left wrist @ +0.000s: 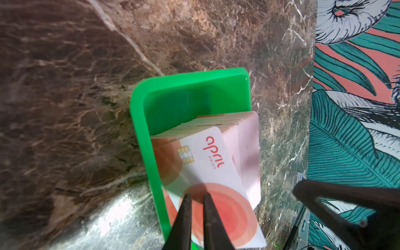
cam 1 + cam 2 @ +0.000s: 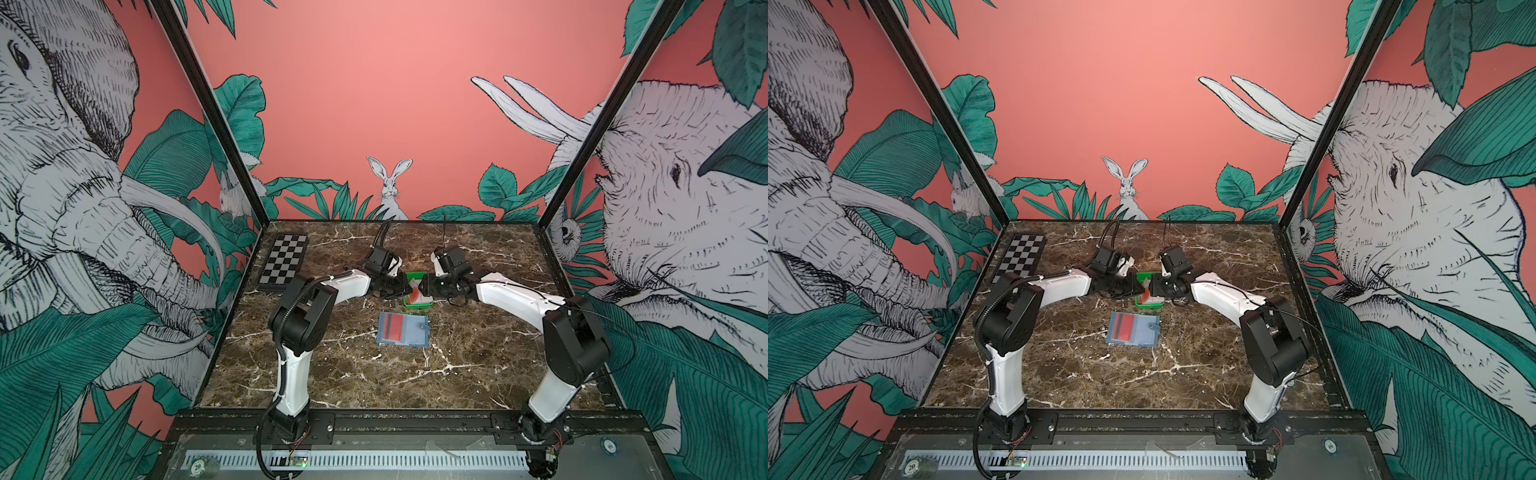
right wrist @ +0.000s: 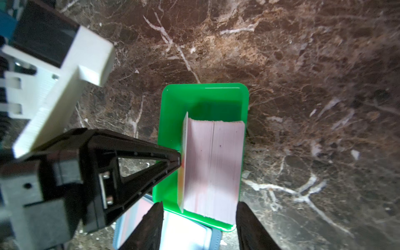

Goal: Insert credit cards into a card holder
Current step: Pick up the credit card from the storage box.

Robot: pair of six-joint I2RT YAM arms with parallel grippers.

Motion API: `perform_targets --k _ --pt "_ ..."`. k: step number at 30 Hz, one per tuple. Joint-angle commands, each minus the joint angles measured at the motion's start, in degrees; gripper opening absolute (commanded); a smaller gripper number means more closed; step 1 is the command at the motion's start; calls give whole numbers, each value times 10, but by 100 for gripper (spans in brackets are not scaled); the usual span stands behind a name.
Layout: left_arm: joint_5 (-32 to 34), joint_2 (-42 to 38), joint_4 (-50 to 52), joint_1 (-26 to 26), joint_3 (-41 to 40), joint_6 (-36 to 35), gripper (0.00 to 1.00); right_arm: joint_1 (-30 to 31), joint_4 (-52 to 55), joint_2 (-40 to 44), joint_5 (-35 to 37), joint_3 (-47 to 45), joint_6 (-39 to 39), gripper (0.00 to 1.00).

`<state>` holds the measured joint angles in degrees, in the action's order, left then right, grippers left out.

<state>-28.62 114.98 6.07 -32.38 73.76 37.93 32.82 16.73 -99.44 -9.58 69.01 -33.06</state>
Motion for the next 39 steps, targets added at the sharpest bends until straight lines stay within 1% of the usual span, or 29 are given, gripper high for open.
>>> perform_targets --k 1,5,10,18,23,27,30,33,39 --pt "5 7 10 -1 -5 1 14 8 -25 -16 -14 6 -13 43" --pt "6 7 9 -1 -6 2 14 14 -33 -35 -23 15 -18 32" --pt "6 5 9 -1 -7 2 14 17 -37 -52 -28 20 -22 24" --pt "11 -11 14 -2 -7 -1 14 20 -42 -47 -17 15 -25 5" --pt "10 -22 14 -2 -10 0 14 20 -46 -26 -7 2 -26 0" --pt "17 -56 7 -2 -24 -2 13 20 -46 1 -3 -16 -26 0" --pt "19 -95 -14 -1 -55 2 14 20 -53 26 -5 -38 -30 0" --pt "7 -130 -33 -1 -85 8 17 20 -65 54 -9 -64 -35 0" --pt "-11 -207 -102 -1 -171 29 19 20 -106 127 -25 -128 -62 0"
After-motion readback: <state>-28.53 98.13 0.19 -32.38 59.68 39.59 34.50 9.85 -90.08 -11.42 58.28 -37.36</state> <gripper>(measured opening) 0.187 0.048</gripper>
